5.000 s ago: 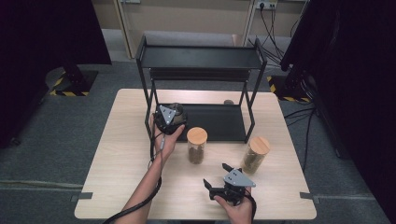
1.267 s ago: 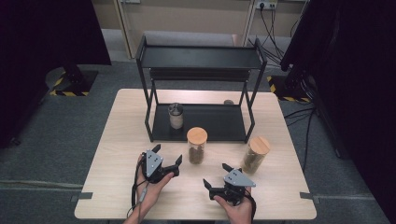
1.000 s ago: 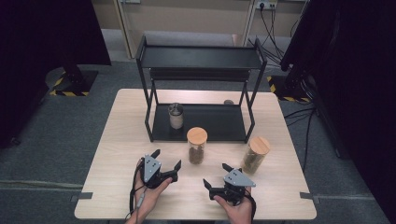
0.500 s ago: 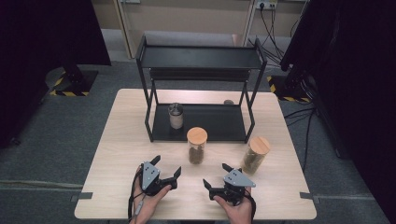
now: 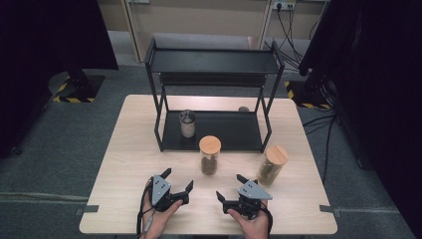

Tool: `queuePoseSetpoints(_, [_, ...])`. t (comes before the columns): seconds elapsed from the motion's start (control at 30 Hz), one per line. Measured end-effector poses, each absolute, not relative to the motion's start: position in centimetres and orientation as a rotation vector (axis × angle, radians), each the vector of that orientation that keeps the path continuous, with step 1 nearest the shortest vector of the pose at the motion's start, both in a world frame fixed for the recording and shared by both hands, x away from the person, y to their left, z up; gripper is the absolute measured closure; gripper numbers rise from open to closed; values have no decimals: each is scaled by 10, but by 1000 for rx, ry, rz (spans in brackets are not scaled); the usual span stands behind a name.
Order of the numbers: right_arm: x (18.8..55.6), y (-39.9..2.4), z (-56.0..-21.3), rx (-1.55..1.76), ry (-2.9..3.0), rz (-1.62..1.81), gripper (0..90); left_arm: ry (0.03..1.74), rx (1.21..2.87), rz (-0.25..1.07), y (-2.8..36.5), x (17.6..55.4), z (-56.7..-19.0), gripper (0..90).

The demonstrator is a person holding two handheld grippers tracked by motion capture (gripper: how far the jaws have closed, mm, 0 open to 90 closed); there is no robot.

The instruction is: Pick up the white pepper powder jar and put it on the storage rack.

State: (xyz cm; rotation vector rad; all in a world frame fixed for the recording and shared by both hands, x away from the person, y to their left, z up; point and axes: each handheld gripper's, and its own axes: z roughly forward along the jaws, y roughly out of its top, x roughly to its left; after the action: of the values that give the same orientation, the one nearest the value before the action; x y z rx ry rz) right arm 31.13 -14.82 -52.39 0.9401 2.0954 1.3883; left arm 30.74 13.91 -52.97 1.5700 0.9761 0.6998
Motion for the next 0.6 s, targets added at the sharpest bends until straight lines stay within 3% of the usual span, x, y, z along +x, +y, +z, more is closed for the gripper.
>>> queuePoseSetpoints(0.6, [314,-149,-524,973,2103,1404,57,965,1576,698,139,307,-530,84])
